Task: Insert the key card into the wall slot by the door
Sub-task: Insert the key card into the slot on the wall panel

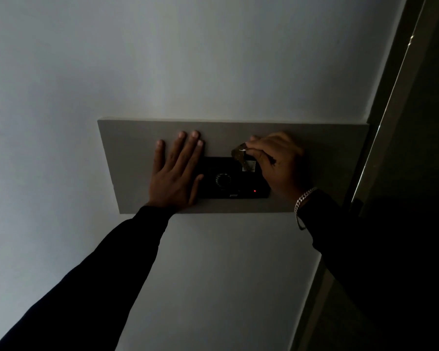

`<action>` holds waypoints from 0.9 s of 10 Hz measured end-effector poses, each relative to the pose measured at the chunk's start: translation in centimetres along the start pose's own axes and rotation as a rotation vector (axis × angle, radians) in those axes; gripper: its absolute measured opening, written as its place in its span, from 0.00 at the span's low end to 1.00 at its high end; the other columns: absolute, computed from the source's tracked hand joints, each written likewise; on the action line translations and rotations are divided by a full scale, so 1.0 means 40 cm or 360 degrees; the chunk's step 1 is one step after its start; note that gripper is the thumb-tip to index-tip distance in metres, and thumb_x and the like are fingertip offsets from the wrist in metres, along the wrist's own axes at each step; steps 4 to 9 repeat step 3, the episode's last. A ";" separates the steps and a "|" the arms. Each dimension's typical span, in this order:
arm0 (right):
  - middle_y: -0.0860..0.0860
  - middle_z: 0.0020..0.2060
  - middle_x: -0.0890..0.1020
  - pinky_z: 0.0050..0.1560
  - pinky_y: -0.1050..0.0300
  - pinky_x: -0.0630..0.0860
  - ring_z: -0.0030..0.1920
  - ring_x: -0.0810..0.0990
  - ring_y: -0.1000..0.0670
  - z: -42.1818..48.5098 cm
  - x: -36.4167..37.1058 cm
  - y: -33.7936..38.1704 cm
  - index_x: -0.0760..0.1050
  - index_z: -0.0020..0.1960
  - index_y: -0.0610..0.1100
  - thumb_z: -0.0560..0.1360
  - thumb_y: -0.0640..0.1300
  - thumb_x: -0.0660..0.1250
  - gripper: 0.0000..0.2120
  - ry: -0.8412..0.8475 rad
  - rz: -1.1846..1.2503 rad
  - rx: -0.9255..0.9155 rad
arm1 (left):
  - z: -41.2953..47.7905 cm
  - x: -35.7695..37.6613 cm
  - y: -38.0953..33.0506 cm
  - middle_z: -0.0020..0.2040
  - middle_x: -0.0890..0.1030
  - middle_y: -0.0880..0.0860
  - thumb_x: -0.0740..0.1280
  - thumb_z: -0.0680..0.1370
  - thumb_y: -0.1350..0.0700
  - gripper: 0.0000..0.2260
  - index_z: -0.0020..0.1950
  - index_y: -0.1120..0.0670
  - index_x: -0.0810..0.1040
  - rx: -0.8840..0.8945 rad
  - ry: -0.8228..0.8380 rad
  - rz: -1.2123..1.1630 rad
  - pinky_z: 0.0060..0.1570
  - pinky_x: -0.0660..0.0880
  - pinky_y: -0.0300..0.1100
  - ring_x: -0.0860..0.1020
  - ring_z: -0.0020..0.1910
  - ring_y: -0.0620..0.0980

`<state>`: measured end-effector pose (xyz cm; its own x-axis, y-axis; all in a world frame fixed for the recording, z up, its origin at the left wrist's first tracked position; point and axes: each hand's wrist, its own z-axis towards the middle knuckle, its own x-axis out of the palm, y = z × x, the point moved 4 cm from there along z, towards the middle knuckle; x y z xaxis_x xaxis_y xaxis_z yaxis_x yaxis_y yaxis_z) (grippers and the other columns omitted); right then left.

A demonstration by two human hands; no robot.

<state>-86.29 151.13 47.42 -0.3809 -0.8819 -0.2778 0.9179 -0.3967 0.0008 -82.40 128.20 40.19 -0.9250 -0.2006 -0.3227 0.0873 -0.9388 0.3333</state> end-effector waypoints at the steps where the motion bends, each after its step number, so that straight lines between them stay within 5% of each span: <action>1: 0.46 0.42 0.87 0.44 0.56 0.78 0.42 0.81 0.45 -0.014 0.001 0.015 0.84 0.46 0.38 0.73 0.35 0.70 0.04 -0.0001 -0.0010 -0.0016 | -0.002 0.001 -0.008 0.81 0.55 0.55 0.51 0.82 0.46 0.28 0.80 0.56 0.55 -0.0026 0.0011 0.0037 0.80 0.44 0.59 0.52 0.82 0.56; 3: 0.45 0.50 0.86 0.55 0.55 0.79 0.50 0.83 0.50 -0.015 -0.041 0.038 0.81 0.56 0.38 0.72 0.33 0.69 0.12 0.0081 0.0141 0.0132 | 0.026 -0.050 -0.024 0.81 0.57 0.59 0.51 0.82 0.46 0.29 0.80 0.58 0.56 -0.0109 0.0151 -0.0222 0.78 0.47 0.63 0.50 0.82 0.56; 9: 0.45 0.50 0.86 0.55 0.55 0.79 0.50 0.83 0.50 -0.015 -0.041 0.038 0.81 0.56 0.38 0.72 0.33 0.69 0.12 0.0081 0.0141 0.0132 | 0.026 -0.050 -0.024 0.81 0.57 0.59 0.51 0.82 0.46 0.29 0.80 0.58 0.56 -0.0109 0.0151 -0.0222 0.78 0.47 0.63 0.50 0.82 0.56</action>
